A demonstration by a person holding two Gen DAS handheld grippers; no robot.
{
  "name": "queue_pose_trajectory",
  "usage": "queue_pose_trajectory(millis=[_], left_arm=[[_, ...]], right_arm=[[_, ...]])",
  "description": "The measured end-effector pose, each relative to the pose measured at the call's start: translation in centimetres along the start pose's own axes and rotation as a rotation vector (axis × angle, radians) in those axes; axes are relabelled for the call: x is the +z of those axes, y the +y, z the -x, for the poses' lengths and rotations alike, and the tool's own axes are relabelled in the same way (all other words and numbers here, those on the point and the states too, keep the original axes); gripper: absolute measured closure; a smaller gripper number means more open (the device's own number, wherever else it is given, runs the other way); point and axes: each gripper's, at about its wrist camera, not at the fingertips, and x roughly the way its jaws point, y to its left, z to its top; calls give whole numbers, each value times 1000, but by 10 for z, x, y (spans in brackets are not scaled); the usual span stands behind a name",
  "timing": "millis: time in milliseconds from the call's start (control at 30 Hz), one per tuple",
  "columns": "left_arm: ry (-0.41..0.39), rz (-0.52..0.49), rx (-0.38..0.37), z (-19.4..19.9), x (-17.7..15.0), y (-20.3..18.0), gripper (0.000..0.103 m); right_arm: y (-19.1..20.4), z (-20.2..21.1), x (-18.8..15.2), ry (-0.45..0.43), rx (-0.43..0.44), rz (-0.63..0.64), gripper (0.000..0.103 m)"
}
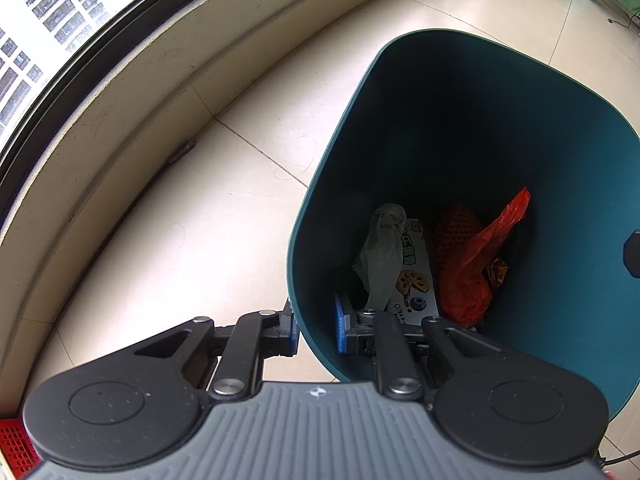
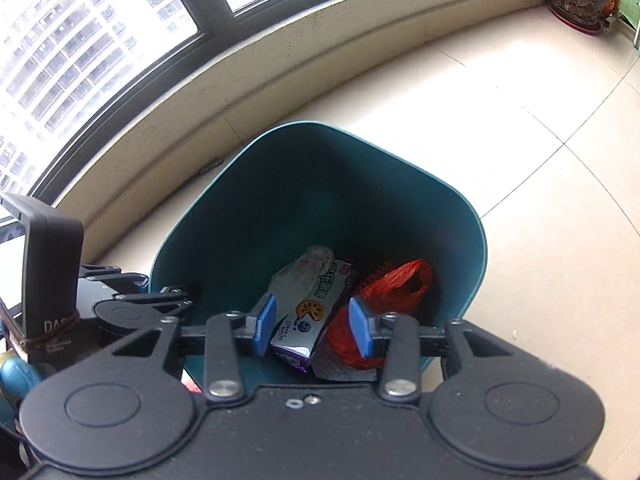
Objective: Collect trash
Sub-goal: 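Move the right gripper to the pile and grasp the grey crumpled paper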
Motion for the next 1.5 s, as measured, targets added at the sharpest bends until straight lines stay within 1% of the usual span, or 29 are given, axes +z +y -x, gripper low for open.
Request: queue_pose_trajectory(millis=[67, 100, 233, 367, 467, 567, 633, 733, 767, 800, 867, 933, 1033, 1100, 1300, 1467, 1500], left_arm=[[0, 0, 1, 0, 0, 0, 87], [-1, -1, 3, 0, 0, 0, 87], [1, 3, 2, 0, 0, 0, 87], [2, 8, 6, 0, 1, 0, 87], [0, 6, 16, -1, 1, -1, 87], [0, 5, 24, -2, 0, -2, 87], [-2, 3, 28, -2, -1, -3, 87], [4, 7, 34, -3, 0, -2, 87], [5, 8, 36, -3, 0, -2, 87], [6, 9, 37, -3, 0, -2, 87], [7, 11, 38, -3, 0, -1, 87], [9, 10, 38, -4, 1, -3, 87], [14, 2, 42, -6, 0, -6, 87], [16, -6, 43, -7, 0, -8, 87], [20, -20, 56, -7, 1, -11, 87], [29, -30, 64, -10, 0, -14, 87], [30, -32, 66, -11, 1, -15, 87]], right_arm=[[-11, 2, -8, -19, -3, -10, 59], [-16, 7, -11, -28, -8, -13, 56], [-46, 31, -25, -62, -48, -48, 51], [-89, 40, -43, -71, -102, -146, 43], [-124, 26, -61, -42, -146, -217, 40], [-153, 6, -78, 12, -194, -256, 38], [-169, -8, -87, 38, -207, -270, 35], [-193, -41, -101, 93, -220, -283, 29], [-200, -51, -104, 112, -224, -277, 25], [-206, -61, -107, 129, -239, -268, 21], [-217, -80, -116, 165, -275, -255, 17], [-232, -99, -129, 215, -295, -278, 17], [-254, -119, -144, 251, -301, -347, 17], [-269, -129, -154, 262, -297, -413, 18], [-296, -148, -173, 266, -279, -535, 23], [-303, -156, -184, 277, -272, -558, 23], [-303, -158, -185, 280, -276, -556, 24]])
